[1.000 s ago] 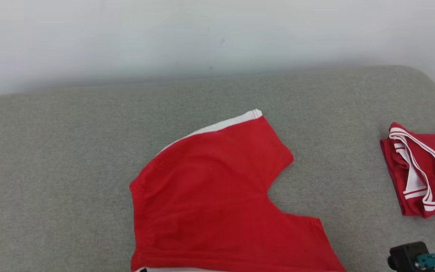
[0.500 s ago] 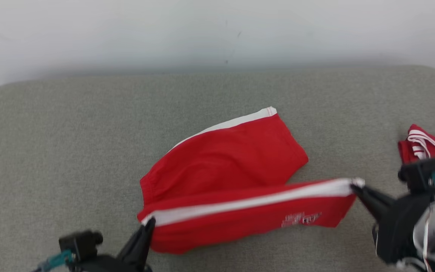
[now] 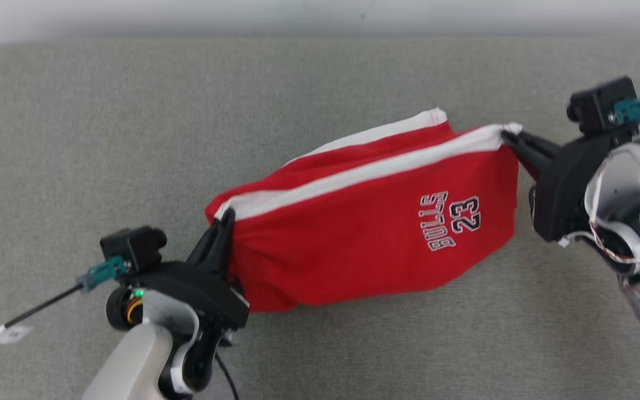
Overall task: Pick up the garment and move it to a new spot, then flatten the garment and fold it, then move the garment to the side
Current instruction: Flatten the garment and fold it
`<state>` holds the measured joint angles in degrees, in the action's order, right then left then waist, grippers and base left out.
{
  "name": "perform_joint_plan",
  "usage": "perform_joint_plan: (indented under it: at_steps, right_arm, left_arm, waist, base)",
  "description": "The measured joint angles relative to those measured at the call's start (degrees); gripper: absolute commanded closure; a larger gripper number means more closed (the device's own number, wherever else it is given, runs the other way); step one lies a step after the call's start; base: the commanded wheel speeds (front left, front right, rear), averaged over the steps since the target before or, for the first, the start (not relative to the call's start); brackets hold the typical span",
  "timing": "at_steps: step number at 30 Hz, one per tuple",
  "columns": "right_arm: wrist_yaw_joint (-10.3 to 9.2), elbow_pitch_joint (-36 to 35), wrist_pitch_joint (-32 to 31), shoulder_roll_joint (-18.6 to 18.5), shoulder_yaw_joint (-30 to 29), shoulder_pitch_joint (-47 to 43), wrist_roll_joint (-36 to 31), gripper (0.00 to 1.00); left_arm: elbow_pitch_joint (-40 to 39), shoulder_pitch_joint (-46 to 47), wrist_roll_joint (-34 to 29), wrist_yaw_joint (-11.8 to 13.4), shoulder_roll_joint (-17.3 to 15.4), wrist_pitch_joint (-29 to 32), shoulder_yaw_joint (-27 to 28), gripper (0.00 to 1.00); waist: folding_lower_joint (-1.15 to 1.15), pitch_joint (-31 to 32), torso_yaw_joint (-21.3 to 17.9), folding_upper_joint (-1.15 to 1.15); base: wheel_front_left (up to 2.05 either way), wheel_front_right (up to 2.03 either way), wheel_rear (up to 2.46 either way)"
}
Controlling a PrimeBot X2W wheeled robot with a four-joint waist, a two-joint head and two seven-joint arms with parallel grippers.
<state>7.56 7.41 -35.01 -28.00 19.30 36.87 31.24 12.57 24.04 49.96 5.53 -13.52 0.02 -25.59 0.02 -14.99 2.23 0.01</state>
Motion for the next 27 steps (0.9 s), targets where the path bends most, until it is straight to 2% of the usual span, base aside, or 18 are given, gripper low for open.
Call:
perform_joint_plan:
  at_steps: [8, 13, 14, 15, 17, 18, 21, 27]
  right_arm:
    - [0.00, 12.0, 7.9, -0.2, 5.6, 11.1, -2.0, 1.00]
    - [0.00, 18.9, 11.5, 1.5, 7.2, 15.3, -2.5, 1.00]
    - [0.00, 20.1, 12.5, 2.0, 7.2, 15.9, -2.5, 0.86]
    - [0.00, 21.1, 13.7, 2.3, 7.2, 16.5, -2.7, 0.00]
    - [0.00, 23.3, 16.2, 3.6, 6.5, 17.5, -2.5, 0.00]
    - [0.00, 24.4, 17.1, 4.4, 6.3, 17.8, -2.0, 0.00]
    - [0.00, 26.6, 19.1, 5.9, 6.6, 18.4, -1.1, 0.00]
    - [0.00, 28.4, 19.7, 5.6, 6.8, 18.5, 3.1, 0.00]
  left_arm:
    - [4.6, 7.8, -1.3, 0.0, 2.9, -1.6, -0.4, 1.00]
    - [7.3, 10.9, -1.5, 0.7, 4.9, -2.5, -0.5, 1.00]
    - [7.8, 11.4, -1.5, 0.9, 5.2, -2.5, -0.4, 1.00]
    - [8.3, 11.9, -1.6, 0.9, 5.4, -2.7, -0.4, 0.95]
    - [9.2, 12.5, -1.6, 1.0, 6.0, -3.3, -0.4, 0.22]
    - [9.5, 12.7, -1.6, 0.9, 6.2, -3.8, -0.3, 0.00]
    - [11.0, 12.7, -1.5, 0.6, 6.4, -4.8, -0.2, 0.00]
    - [11.7, 11.6, -2.4, 0.2, 6.1, -10.2, 0.7, 0.00]
  waist:
    - [-0.01, -5.4, 2.3, 0.00]
    - [0.00, -7.9, 3.8, 0.00]
    - [-0.01, -8.3, 4.1, 0.00]
    - [-0.01, -8.6, 4.4, 0.00]
    - [-0.01, -9.1, 4.9, 0.01]
    - [-0.01, -9.2, 5.1, 0.01]
    - [-0.01, -8.9, 5.3, 0.01]
    - [-0.02, -6.1, 5.1, 0.00]
  base:
    - [0.00, 0.00, 0.00]
    - [0.00, 0.00, 0.00]
    - [0.00, 0.00, 0.00]
    - [0.00, 0.00, 0.00]
    - [0.00, 0.00, 0.00]
    - [0.00, 0.00, 0.00]
    - [0.00, 0.00, 0.00]
    - [0.00, 0.00, 0.00]
